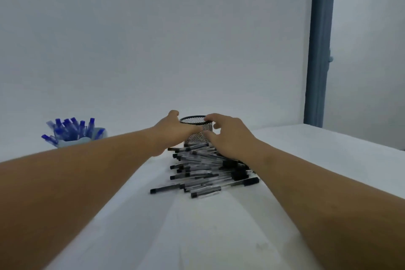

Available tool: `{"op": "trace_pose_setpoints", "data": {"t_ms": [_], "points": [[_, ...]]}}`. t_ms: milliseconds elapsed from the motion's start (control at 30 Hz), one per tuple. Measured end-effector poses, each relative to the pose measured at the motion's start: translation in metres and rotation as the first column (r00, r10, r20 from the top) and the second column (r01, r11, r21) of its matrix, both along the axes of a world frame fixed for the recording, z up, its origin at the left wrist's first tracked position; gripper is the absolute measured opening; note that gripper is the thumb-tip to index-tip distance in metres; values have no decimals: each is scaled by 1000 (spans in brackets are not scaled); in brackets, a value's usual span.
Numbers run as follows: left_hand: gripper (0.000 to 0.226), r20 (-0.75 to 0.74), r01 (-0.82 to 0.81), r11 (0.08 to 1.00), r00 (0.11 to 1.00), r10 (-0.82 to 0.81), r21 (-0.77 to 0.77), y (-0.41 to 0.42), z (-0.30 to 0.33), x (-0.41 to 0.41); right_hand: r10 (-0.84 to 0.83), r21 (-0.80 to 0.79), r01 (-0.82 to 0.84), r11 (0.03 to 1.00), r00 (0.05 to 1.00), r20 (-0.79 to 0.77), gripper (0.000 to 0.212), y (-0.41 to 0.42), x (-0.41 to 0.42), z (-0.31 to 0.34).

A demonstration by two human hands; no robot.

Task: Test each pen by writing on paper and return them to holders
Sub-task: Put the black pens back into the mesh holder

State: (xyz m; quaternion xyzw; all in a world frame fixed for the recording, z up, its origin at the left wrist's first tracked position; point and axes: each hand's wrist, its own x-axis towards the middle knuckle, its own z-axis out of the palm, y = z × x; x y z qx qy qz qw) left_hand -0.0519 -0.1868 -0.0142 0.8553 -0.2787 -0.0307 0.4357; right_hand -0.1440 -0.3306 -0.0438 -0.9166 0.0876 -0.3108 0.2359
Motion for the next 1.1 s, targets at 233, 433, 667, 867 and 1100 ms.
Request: {"op": "trace_pose_setpoints", "data": {"t_ms": [233, 433, 667, 867, 1100], "points": [[45, 35, 26, 1000, 999, -26, -7, 0, 21, 10, 8, -30, -6, 1000, 998, 66, 43, -7, 7, -5], [73, 102, 59, 995, 993, -67, 77, 13, 66, 0, 4, -38, 3, 999, 982, 188, 49, -5, 8, 4], [35, 119, 83, 989, 988, -98, 119, 36, 84, -27, 68, -65, -48, 997, 934, 351, 46, 5, -10, 12], [65, 13, 111, 978, 994, -111, -177, 50, 55, -24, 114, -71, -93, 993, 907, 404, 45, 19, -12, 11], [89, -21, 153, 883, 983, -181, -445, 64, 4, -32, 182, -131, -137, 982, 882, 436, 46, 35, -15, 7]]}}
